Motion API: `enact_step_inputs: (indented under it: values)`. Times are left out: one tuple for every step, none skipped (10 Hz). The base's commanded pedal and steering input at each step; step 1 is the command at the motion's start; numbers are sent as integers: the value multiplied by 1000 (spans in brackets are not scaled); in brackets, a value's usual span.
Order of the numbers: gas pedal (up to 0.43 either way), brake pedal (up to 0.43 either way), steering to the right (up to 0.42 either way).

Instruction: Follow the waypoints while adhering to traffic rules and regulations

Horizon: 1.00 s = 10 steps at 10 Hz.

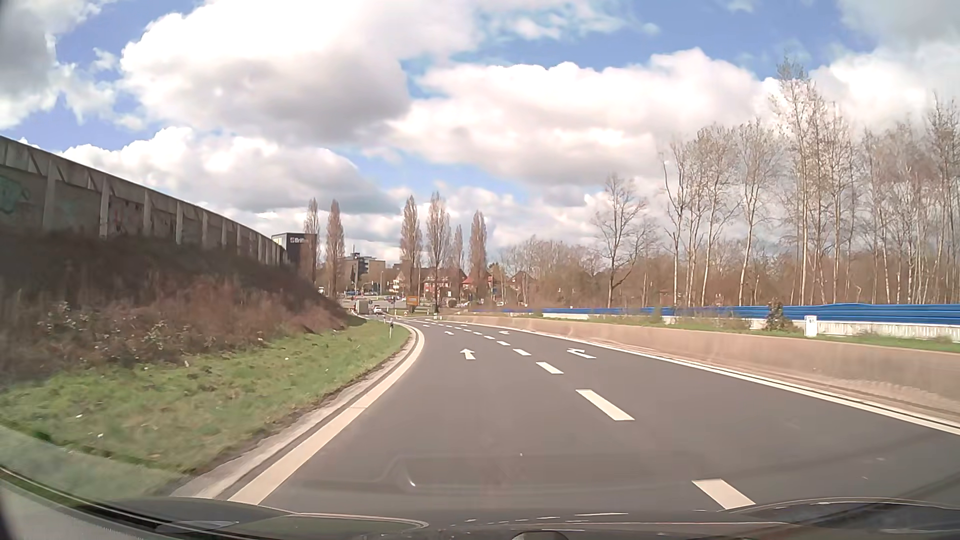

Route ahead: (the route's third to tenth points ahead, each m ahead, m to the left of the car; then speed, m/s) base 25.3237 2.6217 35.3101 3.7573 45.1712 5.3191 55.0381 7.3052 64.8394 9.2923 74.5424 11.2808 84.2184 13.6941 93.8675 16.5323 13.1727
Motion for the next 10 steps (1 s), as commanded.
enact_step_inputs:
  values:
    - [0,0,-12]
    - [110,0,-14]
    - [138,0,-18]
    - [138,0,-25]
    - [138,0,-27]
    - [138,0,-28]
    - [138,0,-27]
    - [138,0,-26]
    - [138,0,-25]
    - [138,0,-25]
